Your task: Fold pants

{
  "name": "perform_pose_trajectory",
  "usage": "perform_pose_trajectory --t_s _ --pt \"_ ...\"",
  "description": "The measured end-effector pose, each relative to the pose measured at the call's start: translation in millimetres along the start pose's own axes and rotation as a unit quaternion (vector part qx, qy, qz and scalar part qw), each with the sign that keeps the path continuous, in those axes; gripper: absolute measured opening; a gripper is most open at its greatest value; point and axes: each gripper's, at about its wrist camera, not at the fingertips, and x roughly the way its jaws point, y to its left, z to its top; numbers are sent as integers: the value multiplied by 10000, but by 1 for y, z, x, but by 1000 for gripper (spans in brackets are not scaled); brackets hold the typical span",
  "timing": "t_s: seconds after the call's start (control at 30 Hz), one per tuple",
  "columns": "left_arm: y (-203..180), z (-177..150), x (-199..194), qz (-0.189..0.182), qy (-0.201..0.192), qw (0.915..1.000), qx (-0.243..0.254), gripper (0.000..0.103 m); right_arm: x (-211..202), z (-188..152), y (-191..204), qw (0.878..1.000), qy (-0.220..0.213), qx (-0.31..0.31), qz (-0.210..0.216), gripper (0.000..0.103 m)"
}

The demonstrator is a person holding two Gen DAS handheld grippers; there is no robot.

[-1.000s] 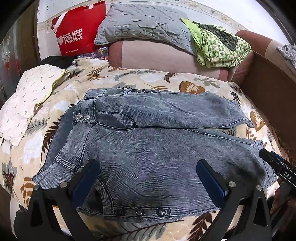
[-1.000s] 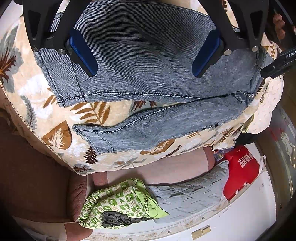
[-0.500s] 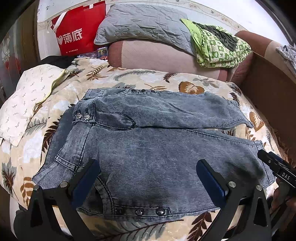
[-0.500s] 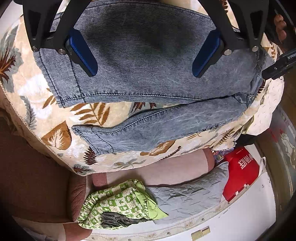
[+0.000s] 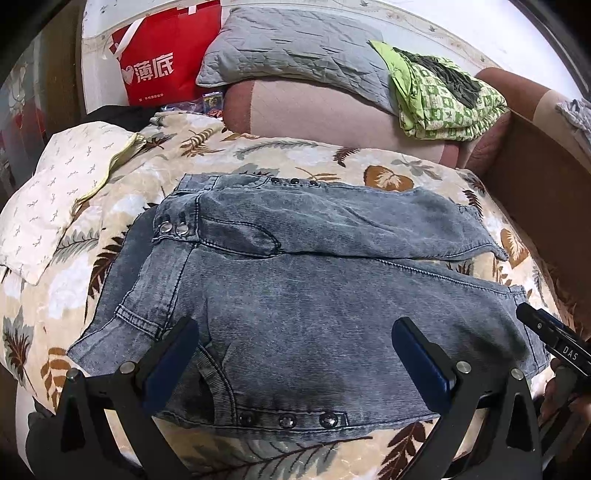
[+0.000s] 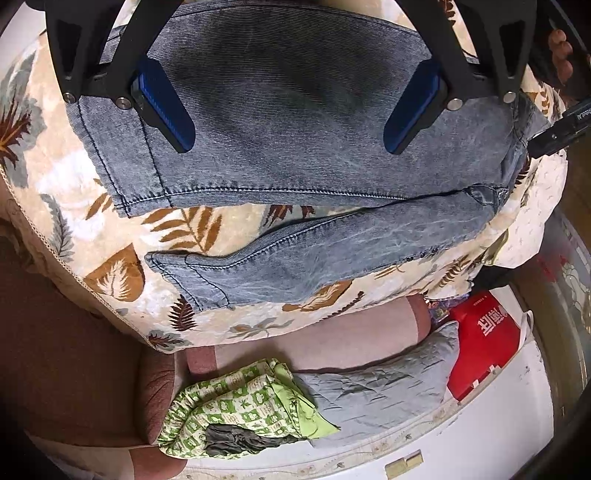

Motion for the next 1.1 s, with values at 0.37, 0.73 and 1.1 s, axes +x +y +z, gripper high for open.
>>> perform_pose_trajectory --t_s 0.37,0.73,1.1 --pt "1 -1 -1 -21 -16 10000 -17 103 -1 0 -1 10000 -12 -8 -3 103" --pt "73 -20 -5 651 205 9902 -1216 103 -15 -15 -16 9907 789 745 818 103" --pt "145 -52 38 1087 859 9510 -2765 102 -16 -64 -122 9250 1400 3473 651 103"
